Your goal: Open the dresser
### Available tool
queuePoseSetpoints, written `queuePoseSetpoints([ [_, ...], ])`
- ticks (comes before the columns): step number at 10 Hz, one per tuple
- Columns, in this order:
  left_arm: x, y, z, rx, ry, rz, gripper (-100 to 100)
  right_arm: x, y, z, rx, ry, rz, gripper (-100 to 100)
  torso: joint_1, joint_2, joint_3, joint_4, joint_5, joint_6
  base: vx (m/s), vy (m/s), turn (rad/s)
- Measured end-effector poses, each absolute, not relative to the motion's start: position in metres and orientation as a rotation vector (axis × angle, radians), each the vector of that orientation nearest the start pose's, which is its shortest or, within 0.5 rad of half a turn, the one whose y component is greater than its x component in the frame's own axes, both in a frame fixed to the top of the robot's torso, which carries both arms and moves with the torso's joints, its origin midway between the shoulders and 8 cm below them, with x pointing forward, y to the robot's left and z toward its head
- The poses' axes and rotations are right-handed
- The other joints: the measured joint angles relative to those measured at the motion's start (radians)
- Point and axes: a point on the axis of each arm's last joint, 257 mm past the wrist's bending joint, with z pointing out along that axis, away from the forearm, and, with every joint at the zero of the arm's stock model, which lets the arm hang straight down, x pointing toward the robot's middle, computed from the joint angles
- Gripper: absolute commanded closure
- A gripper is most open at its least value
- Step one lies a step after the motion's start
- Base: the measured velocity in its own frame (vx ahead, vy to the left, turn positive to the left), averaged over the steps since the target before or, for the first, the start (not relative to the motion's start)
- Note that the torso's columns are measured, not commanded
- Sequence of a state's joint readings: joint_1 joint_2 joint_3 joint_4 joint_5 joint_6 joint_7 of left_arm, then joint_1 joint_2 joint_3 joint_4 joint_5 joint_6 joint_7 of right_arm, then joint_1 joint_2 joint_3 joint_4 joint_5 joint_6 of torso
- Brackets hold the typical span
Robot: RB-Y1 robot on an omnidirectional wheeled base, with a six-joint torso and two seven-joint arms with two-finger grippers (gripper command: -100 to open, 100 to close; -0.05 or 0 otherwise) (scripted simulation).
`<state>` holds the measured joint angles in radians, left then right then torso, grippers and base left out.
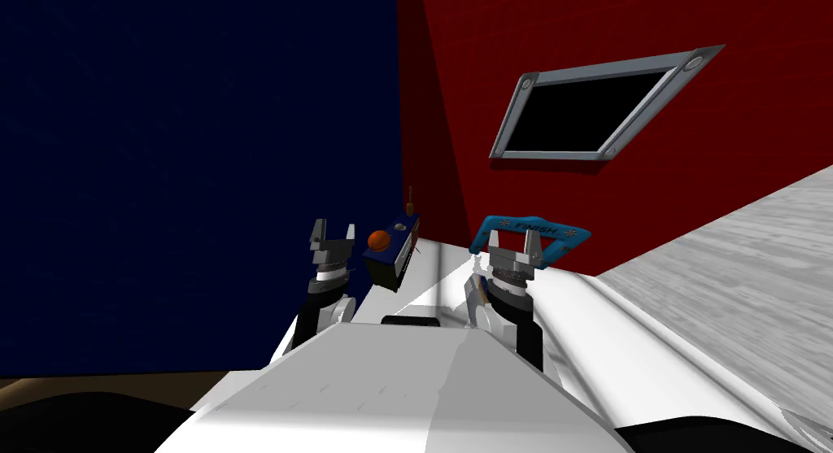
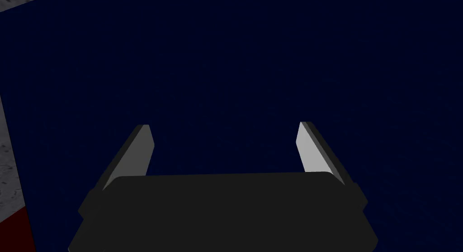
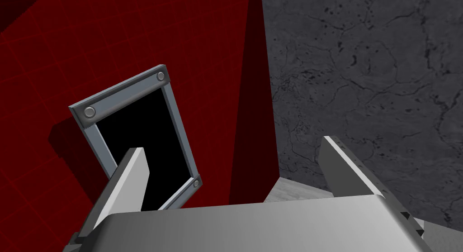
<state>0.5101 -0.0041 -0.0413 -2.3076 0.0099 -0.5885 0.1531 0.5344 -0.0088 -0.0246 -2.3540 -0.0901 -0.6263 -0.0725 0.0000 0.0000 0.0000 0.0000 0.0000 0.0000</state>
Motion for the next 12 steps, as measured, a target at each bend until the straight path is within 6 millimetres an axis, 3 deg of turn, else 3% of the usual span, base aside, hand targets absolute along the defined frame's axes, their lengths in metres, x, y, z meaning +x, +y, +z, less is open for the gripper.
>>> queuePoseSetpoints([
  [2,0.3231,0.2653,0.0491,-0.636,0.489,-1.514,0,0.2990,-0.2929,0.0685,0.583,0.428,1.425,0,0.000,0.104,-0.209,0.105,0.000,0.000,0.000,0.000,0.000],
  [9,0.3230,0.2653,0.0492,-0.636,0.489,-1.514,0,0.2990,-0.2929,0.0686,0.583,0.428,1.425,0,0.000,0.618,-1.234,0.617,0.000,0.000,0.000,0.000,0.000],
  [10,0.3230,0.2653,0.0492,-0.636,0.489,-1.514,-100,0.2990,-0.2929,0.0687,0.583,0.428,1.425,0,0.000,0.691,-1.382,0.691,0.000,0.000,0.022,-0.005,-0.032],
  [12,0.3260,0.2618,0.0424,-0.630,0.538,-1.513,-100,0.2991,-0.2930,0.0684,0.583,0.428,1.425,0,0.000,0.733,-1.471,0.734,0.000,0.000,0.038,-0.008,-0.054],
])
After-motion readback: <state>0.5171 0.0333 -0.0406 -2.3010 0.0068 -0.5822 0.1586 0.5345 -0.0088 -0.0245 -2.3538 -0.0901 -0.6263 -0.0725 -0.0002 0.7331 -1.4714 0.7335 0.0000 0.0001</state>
